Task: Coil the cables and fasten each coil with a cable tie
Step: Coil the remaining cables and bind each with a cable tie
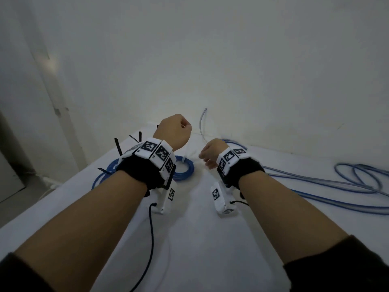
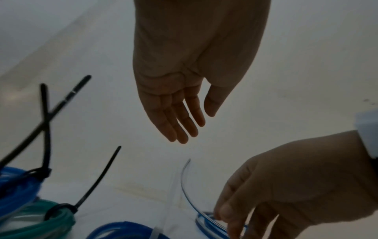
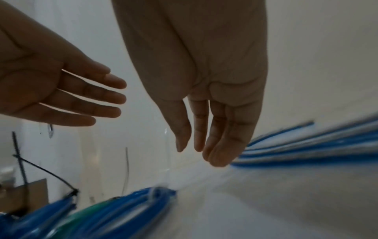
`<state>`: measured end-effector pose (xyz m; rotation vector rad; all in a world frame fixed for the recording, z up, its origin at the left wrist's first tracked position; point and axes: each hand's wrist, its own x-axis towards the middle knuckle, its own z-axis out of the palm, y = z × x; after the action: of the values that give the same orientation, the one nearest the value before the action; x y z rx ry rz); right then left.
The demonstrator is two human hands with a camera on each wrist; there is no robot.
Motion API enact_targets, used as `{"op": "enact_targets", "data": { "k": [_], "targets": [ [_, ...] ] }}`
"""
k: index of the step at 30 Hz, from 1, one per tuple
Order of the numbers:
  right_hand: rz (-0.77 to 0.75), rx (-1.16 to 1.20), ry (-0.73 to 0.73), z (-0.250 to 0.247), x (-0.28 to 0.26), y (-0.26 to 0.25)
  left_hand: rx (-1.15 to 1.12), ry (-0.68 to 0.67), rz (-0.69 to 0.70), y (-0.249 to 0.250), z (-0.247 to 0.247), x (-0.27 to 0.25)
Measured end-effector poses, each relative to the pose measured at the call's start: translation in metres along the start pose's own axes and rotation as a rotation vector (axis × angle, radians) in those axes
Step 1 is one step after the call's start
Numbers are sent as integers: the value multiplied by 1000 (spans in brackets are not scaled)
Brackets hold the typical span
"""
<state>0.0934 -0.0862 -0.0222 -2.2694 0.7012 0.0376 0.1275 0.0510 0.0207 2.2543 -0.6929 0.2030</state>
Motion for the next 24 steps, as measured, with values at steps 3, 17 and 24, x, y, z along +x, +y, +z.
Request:
{"op": "enact_targets", "data": {
  "k": [3,17,24],
  "targets": [
    [-1,-417,61,-31,-6,26,4,-82,50,18,12,-3],
    [-31,-705,-42,-87,-42,133,59,-398,186,76,83,-34],
    [-197,-263,61,-138,-98,149,187,-512,257,83,104,-35]
  ]
}}
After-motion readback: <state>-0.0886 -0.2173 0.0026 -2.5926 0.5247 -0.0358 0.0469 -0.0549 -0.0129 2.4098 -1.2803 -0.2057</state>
